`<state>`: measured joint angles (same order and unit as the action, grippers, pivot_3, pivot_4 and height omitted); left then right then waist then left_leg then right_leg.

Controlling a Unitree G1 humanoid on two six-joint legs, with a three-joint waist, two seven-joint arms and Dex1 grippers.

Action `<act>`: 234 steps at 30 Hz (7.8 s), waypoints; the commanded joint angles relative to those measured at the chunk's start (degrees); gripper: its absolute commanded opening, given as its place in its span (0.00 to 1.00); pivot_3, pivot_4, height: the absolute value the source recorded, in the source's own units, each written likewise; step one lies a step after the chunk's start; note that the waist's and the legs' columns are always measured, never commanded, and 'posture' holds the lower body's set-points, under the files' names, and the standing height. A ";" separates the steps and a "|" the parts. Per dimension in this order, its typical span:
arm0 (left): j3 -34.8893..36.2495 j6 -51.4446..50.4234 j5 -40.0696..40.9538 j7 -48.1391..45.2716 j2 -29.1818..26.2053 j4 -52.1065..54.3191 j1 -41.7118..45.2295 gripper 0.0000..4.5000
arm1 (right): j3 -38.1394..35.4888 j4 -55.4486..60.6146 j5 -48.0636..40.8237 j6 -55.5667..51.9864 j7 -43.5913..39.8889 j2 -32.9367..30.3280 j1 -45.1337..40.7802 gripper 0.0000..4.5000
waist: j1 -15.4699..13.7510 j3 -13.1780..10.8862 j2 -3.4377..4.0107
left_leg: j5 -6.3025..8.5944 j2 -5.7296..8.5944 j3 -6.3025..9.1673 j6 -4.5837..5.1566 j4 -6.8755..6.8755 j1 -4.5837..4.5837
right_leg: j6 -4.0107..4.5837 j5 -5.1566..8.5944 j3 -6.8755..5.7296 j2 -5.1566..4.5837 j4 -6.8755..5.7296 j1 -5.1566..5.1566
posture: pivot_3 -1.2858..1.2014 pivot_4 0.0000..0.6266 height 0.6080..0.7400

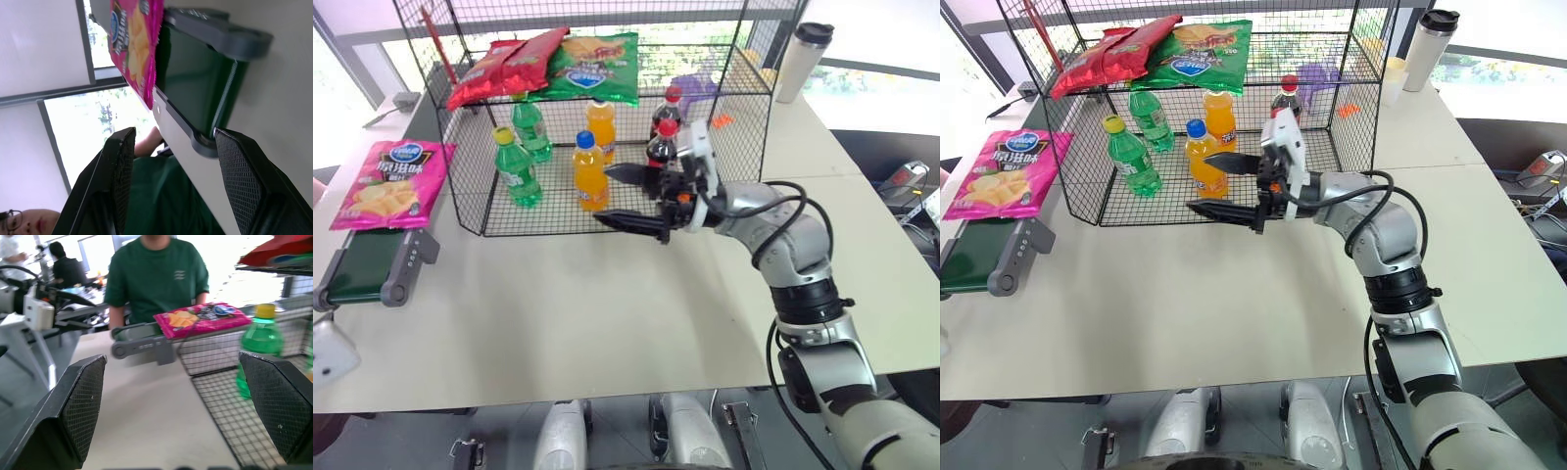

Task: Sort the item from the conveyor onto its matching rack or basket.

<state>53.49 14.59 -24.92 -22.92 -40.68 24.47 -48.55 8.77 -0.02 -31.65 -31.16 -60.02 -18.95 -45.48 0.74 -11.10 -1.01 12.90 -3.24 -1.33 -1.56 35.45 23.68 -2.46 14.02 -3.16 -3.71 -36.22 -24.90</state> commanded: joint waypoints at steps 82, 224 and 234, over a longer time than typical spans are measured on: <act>-17.23 -3.51 -9.95 19.55 1.71 -14.65 21.20 0.75 | 2.32 0.77 7.30 7.54 3.66 0.80 7.62 1.00 | -0.01 0.15 -0.23 | -0.01 -0.53 -0.29 0.01 0.55 -0.20 | 0.15 -0.16 -0.01 0.39 -0.91 -0.08 | 0.52 0.24 1.00; -23.91 -77.89 113.01 3.90 -17.18 -13.77 79.22 0.07 | -2.18 11.65 -0.18 5.38 20.79 15.36 9.23 0.00 | -0.08 0.04 -0.30 | -0.18 -0.54 -0.16 -0.25 0.58 -0.26 | -0.05 -0.14 -0.03 0.54 -1.04 0.13 | 0.52 0.24 1.00; -17.29 -73.89 100.89 -2.42 -21.95 -20.16 75.08 0.50 | -8.26 18.53 -0.74 2.17 23.63 6.51 9.14 0.00 | 0.02 0.03 -0.29 | -0.17 -0.55 -0.21 -0.25 0.50 -0.24 | -0.05 -0.14 -0.02 0.54 -1.02 0.05 | 0.52 0.24 1.00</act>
<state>32.01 -61.53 78.20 -23.96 -60.89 5.28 26.42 3.07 14.63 -31.67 -28.92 -36.93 -11.10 -35.88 0.76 -11.07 -1.30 12.72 -3.78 -1.54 -1.81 35.95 23.47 -2.51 13.88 -3.20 -3.17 -37.22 -24.88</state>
